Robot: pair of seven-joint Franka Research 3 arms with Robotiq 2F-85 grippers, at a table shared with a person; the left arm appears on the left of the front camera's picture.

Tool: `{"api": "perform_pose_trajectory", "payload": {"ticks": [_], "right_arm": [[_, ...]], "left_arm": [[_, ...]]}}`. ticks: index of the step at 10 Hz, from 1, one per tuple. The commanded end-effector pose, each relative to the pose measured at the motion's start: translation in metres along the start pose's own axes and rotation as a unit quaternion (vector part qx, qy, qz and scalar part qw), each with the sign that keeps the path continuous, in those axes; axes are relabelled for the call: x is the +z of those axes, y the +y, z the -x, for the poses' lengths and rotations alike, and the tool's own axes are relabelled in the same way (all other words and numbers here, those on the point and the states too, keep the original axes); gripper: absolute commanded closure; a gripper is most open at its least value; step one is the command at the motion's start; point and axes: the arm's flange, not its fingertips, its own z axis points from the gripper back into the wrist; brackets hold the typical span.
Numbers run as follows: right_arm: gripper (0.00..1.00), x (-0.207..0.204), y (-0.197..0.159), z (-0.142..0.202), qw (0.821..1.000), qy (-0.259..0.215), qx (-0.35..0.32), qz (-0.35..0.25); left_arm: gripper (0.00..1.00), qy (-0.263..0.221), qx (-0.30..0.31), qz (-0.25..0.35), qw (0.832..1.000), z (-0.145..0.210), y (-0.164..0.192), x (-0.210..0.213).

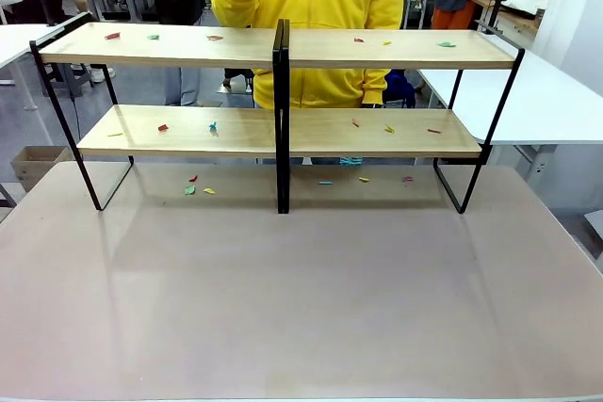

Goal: Clean the shelves.
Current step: Pick up the Duster when the human hands it over.

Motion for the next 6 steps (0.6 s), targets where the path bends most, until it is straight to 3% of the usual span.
{"api": "perform_pose_trajectory", "payload": {"ticks": [1, 2, 3, 6], "right_arm": [[0.00, 0.0002, -0.0013, 0.0000, 1.000, -0.001, -0.002, -0.002], [0.00, 0.0002, -0.0013, 0.0000, 1.000, -0.001, -0.002, -0.002], [0.00, 0.0002, -0.0013, 0.0000, 1.000, -0.001, -0.002, -0.002], [0.00, 0.0002, -0.0013, 0.0000, 1.000, -0.001, -0.002, -0.002]], "left_arm": [[0.59, 0.011, 0.000, -0.009, 1.000, 0.0014, -0.0015, 0.0033], [0.71, 0.006, -0.004, -0.009, 1.000, 0.0025, -0.0017, 0.0031], [1.00, 0.002, -0.007, -0.007, 1.000, 0.0037, -0.0020, 0.0034], [0.96, -0.004, -0.014, -0.020, 1.000, 0.0047, -0.0020, 0.0038]]}}
